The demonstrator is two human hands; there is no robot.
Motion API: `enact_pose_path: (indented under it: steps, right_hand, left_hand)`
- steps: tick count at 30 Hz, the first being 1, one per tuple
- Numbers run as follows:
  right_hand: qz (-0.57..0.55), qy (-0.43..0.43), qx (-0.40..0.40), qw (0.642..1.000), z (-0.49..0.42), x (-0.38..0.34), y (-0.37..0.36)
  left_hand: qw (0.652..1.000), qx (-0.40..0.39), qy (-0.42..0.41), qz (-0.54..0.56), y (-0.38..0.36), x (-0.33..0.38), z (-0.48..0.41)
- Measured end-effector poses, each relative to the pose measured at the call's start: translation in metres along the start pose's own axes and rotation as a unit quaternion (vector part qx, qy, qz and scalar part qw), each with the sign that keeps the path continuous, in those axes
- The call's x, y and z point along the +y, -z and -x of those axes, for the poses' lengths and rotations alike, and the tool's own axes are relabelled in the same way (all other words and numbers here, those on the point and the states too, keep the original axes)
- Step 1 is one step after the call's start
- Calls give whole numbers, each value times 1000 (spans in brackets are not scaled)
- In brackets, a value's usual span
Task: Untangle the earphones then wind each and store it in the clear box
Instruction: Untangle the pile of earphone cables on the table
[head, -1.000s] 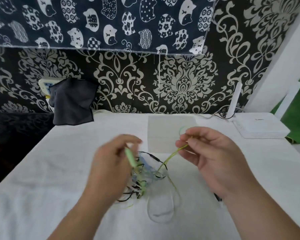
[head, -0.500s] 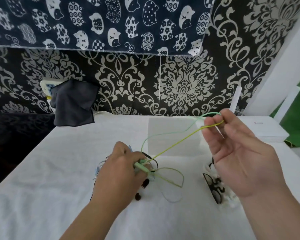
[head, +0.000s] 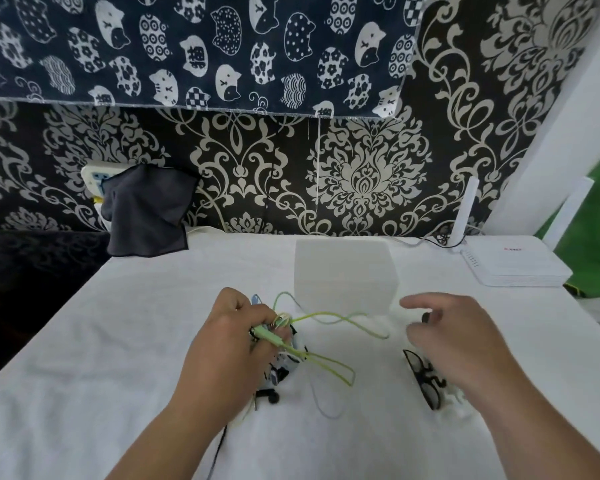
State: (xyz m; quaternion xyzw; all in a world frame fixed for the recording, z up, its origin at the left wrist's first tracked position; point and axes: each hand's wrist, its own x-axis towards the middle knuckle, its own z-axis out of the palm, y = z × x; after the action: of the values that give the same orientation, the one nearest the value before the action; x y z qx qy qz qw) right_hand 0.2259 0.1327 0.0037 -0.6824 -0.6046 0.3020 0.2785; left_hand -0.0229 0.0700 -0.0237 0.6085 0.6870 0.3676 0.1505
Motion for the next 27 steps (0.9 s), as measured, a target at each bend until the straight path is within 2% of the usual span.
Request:
enact_pose_path:
  steps: [1, 2, 4, 5, 8, 12, 15, 18, 21, 23, 27]
  right_hand:
    - [59, 53, 12, 997, 6, -5, -4]
    - [65, 115, 23, 991, 12, -10, -9]
    - [9, 232, -3, 973, 22, -19, -18]
    - [-23, 251, -45, 967, 26, -22, -23]
    - [-55, 200, -147, 967, 35, -23, -38]
    - [-64, 210, -124, 968, 32, -25, -42]
    - [-146, 161, -117, 969, 27, -27, -34]
    - [-304, 75, -74, 947, 17, -28, -26]
    - [-402, -46, 40, 914, 4, -23, -11]
    - [-365, -104, 108, 919, -4, -13, 0]
    - [-113, -113, 145, 976, -9, 4, 3]
  left_hand:
    - [1000, -2, -3, -10, 0, 1, 1]
    - [1000, -6, -6, -17, -1, 2, 2]
    - [999, -20, -15, -31, -4, 4, 3]
    - [999, -25, -19, -41, -5, 5, 4]
    - [998, -28, -23, -49, -7, 6, 5]
    - [1000, -14, -16, -11, -4, 4, 3]
    - [1000, 5, 12, 10, 0, -1, 0]
    - [998, 35, 55, 6, 7, -4, -2]
    - [995, 61, 82, 4, 13, -4, -4]
    - [995, 71, 75, -5, 16, -2, -5]
    - [994, 78, 69, 15, 17, 9, -4]
